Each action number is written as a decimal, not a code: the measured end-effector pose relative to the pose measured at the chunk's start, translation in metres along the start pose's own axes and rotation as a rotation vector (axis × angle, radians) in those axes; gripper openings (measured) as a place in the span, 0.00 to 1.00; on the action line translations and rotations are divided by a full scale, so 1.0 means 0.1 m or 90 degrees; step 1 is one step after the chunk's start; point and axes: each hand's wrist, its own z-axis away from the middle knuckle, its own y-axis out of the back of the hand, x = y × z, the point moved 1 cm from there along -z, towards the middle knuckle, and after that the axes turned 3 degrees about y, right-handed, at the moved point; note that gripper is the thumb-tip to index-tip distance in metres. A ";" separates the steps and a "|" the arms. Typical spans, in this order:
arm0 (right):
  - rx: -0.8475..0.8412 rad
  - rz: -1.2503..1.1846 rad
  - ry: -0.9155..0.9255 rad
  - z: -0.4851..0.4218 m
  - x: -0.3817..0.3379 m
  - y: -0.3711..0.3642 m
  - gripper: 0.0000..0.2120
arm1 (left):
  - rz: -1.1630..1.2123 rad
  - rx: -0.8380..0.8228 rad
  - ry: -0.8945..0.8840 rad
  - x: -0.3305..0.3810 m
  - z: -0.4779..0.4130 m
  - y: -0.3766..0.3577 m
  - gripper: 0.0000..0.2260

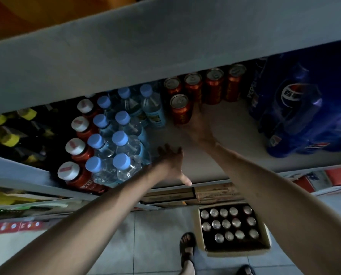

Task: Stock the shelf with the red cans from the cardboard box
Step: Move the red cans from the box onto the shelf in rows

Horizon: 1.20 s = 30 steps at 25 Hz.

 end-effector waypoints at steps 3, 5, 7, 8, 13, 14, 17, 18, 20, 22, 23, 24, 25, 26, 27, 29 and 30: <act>-0.001 0.023 -0.017 0.00 0.05 -0.01 0.40 | -0.015 0.003 -0.009 -0.01 -0.02 -0.02 0.59; 0.009 0.039 -0.021 -0.01 0.05 -0.05 0.39 | -0.015 -0.005 -0.013 -0.02 -0.02 -0.02 0.59; 0.016 0.043 -0.029 -0.04 0.04 -0.09 0.36 | -0.007 -0.017 -0.016 -0.02 -0.01 -0.01 0.59; 0.015 0.043 -0.029 -0.06 0.02 -0.11 0.35 | -0.002 -0.020 -0.018 -0.02 0.00 0.00 0.59; -0.016 0.058 -0.024 -0.11 0.00 -0.17 0.35 | 0.010 -0.026 -0.024 0.00 0.04 0.03 0.59; -0.020 0.061 -0.020 -0.12 0.00 -0.17 0.36 | 0.010 -0.028 -0.024 0.01 0.05 0.04 0.59; -0.027 0.053 -0.009 -0.13 0.00 -0.17 0.36 | 0.005 -0.028 -0.024 0.03 0.06 0.06 0.58; -0.027 0.051 -0.009 -0.13 -0.01 -0.17 0.36 | 0.003 -0.027 -0.026 0.03 0.06 0.07 0.58; -0.029 0.059 -0.016 -0.13 0.00 -0.17 0.38 | 0.002 -0.029 -0.028 0.03 0.06 0.07 0.58; -0.033 0.061 -0.028 -0.14 0.01 -0.18 0.39 | 0.000 -0.030 -0.030 0.03 0.07 0.08 0.58; -0.036 0.059 -0.037 -0.13 0.02 -0.18 0.39 | 0.001 -0.031 -0.029 0.04 0.07 0.08 0.58; -0.038 0.057 -0.044 -0.13 0.03 -0.19 0.40 | 0.004 -0.034 -0.027 0.04 0.08 0.08 0.58; -0.040 0.059 -0.048 -0.13 0.03 -0.19 0.40 | 0.005 -0.034 -0.024 0.04 0.09 0.09 0.57; -0.040 0.062 -0.046 -0.14 0.04 -0.19 0.40 | 0.000 -0.029 -0.024 0.05 0.10 0.09 0.57; -0.042 0.064 -0.045 -0.14 0.04 -0.19 0.40 | -0.007 -0.024 -0.025 0.05 0.11 0.10 0.57; -0.053 0.066 -0.052 -0.14 0.03 -0.21 0.40 | -0.018 -0.024 -0.023 0.05 0.11 0.09 0.57; -0.061 0.065 -0.063 -0.13 0.00 -0.20 0.40 | -0.024 -0.026 -0.018 0.06 0.10 0.09 0.57</act>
